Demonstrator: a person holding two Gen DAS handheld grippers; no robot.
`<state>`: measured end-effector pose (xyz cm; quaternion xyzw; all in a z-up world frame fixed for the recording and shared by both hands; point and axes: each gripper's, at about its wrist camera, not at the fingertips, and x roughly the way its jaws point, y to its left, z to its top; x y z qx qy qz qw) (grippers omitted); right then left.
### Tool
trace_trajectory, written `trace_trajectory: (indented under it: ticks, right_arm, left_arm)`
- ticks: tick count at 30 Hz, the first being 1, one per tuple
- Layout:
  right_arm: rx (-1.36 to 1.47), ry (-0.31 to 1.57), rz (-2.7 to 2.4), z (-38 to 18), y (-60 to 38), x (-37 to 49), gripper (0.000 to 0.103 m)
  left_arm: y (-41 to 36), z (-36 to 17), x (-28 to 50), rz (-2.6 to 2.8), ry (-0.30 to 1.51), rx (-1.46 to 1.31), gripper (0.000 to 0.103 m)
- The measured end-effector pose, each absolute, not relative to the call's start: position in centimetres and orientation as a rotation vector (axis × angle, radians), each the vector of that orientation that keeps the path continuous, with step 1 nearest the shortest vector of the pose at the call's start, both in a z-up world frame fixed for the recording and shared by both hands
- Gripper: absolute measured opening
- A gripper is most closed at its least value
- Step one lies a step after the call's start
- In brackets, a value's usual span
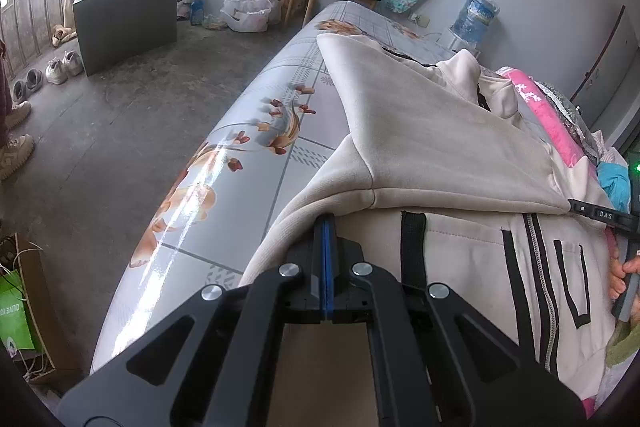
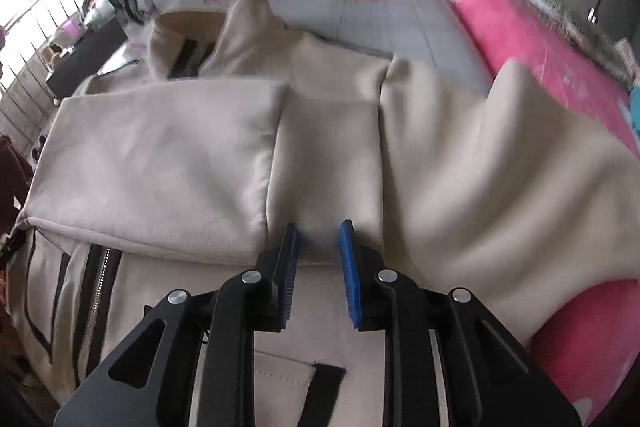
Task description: Fold large clothes
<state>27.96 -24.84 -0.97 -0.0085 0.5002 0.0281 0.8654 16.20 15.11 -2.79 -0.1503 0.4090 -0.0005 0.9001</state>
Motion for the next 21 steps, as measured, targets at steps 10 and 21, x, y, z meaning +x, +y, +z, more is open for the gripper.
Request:
trace_trajectory:
  ticks: [10, 21]
  right_arm:
    - [-0.046, 0.946, 0.107, 3.3, -21.1, 27.8, 0.049]
    - [-0.06, 1.005, 0.153, 0.6, -20.2, 28.1, 0.062]
  left_arm:
    - [15.0, -2.2, 15.9, -0.011, 0.85, -0.309, 0.007]
    - [15.2, 4.8, 11.0, 0.1, 0.827, -0.185, 0.056]
